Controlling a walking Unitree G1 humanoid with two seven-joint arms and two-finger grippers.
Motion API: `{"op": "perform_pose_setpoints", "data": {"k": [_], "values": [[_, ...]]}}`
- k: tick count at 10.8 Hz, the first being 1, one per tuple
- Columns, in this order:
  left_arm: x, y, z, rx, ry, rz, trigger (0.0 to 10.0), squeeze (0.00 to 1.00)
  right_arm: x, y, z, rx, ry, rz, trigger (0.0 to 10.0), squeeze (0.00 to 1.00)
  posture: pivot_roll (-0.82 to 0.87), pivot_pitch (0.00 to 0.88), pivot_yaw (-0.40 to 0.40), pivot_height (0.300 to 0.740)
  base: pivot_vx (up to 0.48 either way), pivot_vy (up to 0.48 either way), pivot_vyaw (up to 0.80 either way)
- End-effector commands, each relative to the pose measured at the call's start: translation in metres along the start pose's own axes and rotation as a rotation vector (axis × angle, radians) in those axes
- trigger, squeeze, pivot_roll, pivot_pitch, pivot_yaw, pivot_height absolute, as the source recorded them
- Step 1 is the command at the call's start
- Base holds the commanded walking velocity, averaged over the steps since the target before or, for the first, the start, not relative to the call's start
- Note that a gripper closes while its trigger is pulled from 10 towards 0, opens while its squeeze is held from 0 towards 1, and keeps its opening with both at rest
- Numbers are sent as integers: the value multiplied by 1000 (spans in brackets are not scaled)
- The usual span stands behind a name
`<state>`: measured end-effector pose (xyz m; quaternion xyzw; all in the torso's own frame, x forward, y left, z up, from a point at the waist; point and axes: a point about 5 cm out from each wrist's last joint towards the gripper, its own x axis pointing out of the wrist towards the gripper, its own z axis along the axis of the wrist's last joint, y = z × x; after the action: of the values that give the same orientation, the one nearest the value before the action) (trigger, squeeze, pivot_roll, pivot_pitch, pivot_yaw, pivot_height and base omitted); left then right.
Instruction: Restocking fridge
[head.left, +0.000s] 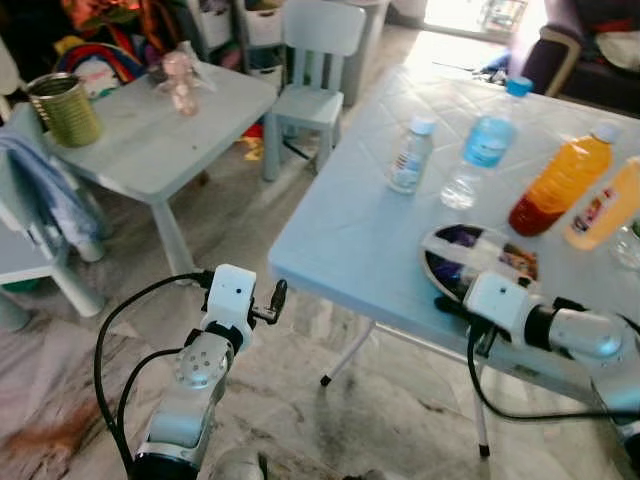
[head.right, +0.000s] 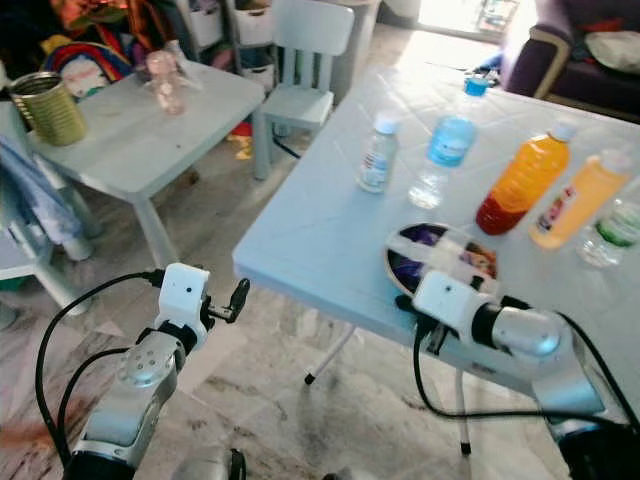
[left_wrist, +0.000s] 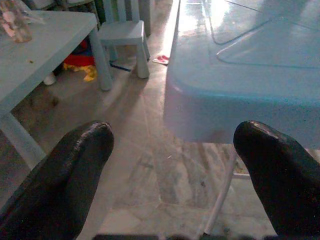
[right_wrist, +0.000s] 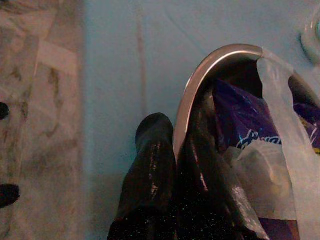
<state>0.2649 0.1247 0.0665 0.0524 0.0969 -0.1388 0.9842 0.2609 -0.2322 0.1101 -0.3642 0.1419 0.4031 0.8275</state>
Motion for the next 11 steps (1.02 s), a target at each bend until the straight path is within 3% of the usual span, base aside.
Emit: {"op": "perform_pose_setpoints", "data": {"k": [1,3,5,6,8,11], "values": [[0,0,-1,-7,9,7,10000,0,9,13,-2,-5,-9,57,0,0,101,60,-33,740,0,0,0],[2,4,3,-17,-15,45,10000,0,15,9,6,-9,-62,-36,0,0,97,57,-36,740,0,0,0],[1,8,4,-17,-30,80,10000,0,21,17,15,17,-143,-72,0,0,95,61,-36,740,0,0,0],[0,9,3,-22,-27,92,10000,0,26,23,21,0,-189,-115,10000,0,93,63,-37,740,0,0,0],[0,10,3,-31,-31,107,10000,0,29,26,27,18,-242,-164,10000,0,93,63,-42,740,0,0,0],[-1,13,1,-47,-22,148,10000,0,39,42,34,10,-276,-135,10000,0,94,59,-43,740,0,0,800]]}}
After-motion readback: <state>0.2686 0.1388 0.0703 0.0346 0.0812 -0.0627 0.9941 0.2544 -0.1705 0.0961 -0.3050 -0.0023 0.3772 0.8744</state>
